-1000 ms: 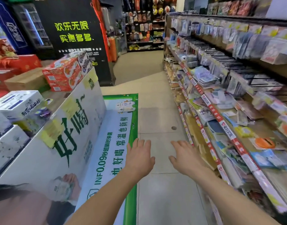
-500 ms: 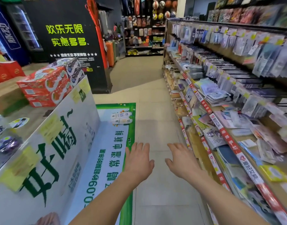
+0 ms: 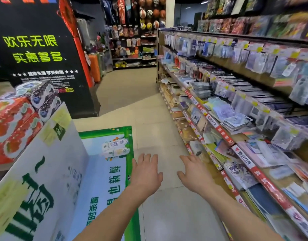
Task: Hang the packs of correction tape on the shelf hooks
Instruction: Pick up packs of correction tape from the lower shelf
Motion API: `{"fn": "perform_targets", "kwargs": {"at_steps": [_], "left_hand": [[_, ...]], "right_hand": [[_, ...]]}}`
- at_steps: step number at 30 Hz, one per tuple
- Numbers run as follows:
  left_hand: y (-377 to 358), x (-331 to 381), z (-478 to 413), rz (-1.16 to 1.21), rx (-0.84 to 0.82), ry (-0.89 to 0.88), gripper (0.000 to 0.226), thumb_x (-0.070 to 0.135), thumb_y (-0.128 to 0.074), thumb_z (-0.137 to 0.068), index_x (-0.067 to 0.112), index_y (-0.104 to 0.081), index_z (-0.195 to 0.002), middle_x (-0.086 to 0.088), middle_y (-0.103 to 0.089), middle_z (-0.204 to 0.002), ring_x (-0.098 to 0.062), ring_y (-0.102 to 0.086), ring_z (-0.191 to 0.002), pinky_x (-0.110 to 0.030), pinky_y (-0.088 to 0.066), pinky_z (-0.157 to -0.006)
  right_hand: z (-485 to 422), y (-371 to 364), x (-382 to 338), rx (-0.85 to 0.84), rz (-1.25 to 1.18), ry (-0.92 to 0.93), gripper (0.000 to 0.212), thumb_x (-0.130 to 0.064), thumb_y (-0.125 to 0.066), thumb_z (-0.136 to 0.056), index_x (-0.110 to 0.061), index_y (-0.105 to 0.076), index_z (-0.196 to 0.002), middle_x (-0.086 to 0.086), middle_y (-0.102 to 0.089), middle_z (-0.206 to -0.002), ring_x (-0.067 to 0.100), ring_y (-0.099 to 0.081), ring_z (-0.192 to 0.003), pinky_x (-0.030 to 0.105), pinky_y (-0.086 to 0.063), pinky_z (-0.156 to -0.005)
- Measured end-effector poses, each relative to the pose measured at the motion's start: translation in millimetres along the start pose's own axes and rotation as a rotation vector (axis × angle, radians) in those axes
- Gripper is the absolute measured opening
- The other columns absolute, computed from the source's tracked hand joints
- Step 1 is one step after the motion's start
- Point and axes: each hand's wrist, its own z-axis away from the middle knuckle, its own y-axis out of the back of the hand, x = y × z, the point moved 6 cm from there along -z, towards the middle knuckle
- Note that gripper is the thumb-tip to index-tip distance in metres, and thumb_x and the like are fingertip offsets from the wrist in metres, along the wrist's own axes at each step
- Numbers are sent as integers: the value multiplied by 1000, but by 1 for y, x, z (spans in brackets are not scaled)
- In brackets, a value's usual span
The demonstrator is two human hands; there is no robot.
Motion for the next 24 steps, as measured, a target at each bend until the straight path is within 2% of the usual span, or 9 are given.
{"fn": "perform_targets", "kwargs": {"at_steps": [6, 14, 18, 24], "left_hand": [[-23, -15, -136, -16, -41, -33, 64, 48, -44, -95, 20, -24, -149, -5, -35, -151, -29, -22, -143, -52, -19, -116], [-17, -41, -321, 10, -44, 41, 66, 45, -45, -95, 20, -22, -151, -4, -31, -154, -28, -18, -146, -54, -14, -118], [-15, -43, -395, 10, -59, 25, 66, 46, -44, -95, 20, -21, -152, -5, -31, -155, -29, -16, -147, -54, -14, -118], [-19, -47, -500, 8, -52, -43, 68, 47, -45, -95, 20, -20, -152, -5, -30, -155, -29, -15, -147, -54, -14, -118]], "right_hand": [[-131, -7, 26, -1, -30, -28, 63, -42, -53, -99, -19, -34, -155, 5, -46, -150, 26, -34, -143, 35, -32, -114], [-330, 11, 49, -15, -6, 20, 61, -44, -52, -98, -21, -38, -152, 3, -49, -149, 26, -39, -139, 38, -37, -107], [-400, 18, 61, -21, -6, 18, 61, -44, -53, -96, -20, -39, -151, 4, -52, -144, 26, -41, -137, 40, -36, -111], [-490, 22, 79, -5, -17, -39, 61, -44, -55, -95, -21, -39, -150, 5, -50, -146, 28, -40, -137, 40, -40, -108]]}}
